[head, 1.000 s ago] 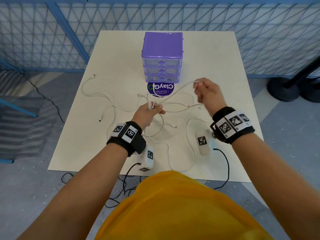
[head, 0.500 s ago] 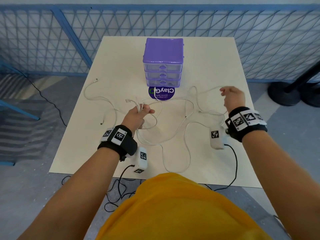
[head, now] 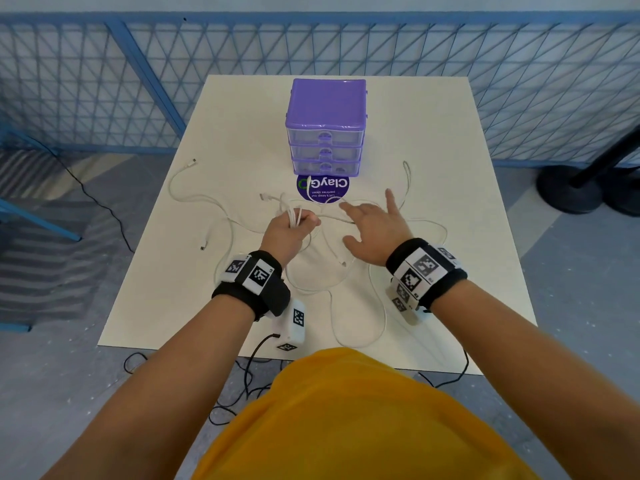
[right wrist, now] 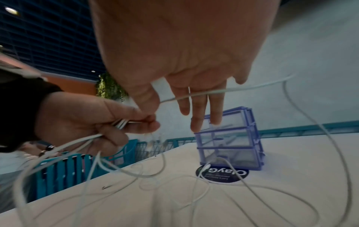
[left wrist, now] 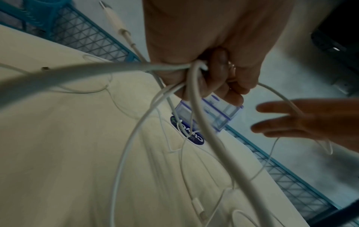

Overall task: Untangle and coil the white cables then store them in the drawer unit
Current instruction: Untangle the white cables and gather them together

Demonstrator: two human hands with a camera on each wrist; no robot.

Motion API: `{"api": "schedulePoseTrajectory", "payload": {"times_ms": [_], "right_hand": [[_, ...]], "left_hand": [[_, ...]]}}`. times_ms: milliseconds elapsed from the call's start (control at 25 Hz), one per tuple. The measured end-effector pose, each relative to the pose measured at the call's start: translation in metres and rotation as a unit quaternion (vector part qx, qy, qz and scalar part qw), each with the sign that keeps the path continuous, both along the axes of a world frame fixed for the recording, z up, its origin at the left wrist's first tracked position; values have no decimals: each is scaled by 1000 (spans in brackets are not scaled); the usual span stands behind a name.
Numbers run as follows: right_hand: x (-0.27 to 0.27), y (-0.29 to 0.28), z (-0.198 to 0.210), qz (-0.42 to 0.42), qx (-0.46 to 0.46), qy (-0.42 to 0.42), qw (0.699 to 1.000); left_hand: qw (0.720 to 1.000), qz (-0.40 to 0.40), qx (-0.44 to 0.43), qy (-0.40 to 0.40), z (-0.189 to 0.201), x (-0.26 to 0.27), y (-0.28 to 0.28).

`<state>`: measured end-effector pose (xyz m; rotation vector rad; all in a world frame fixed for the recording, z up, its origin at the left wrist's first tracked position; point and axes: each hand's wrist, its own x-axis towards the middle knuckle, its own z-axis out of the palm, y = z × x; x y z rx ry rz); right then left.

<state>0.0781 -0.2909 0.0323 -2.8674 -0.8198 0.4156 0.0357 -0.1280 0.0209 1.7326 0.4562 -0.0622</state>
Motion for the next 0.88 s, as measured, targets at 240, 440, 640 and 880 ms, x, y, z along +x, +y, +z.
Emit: {"api": "schedulePoseTrajectory", "payload": {"times_ms": [240,440,640,880], "right_hand": [[-4,13,-1,-82,260,112,956],[-9,-29,-24,-86,249,146,954],[-7,-67,-51,-171,193,233,938],[3,-22,-9,-194,362,195,891]], "left_hand": [[994,1,-106,2,6,4,-11],[959,129,-251,19,14,12,15],[966,109,-234,28,8,4,15],[991,5,-132,-22,5,-2,-10]]}}
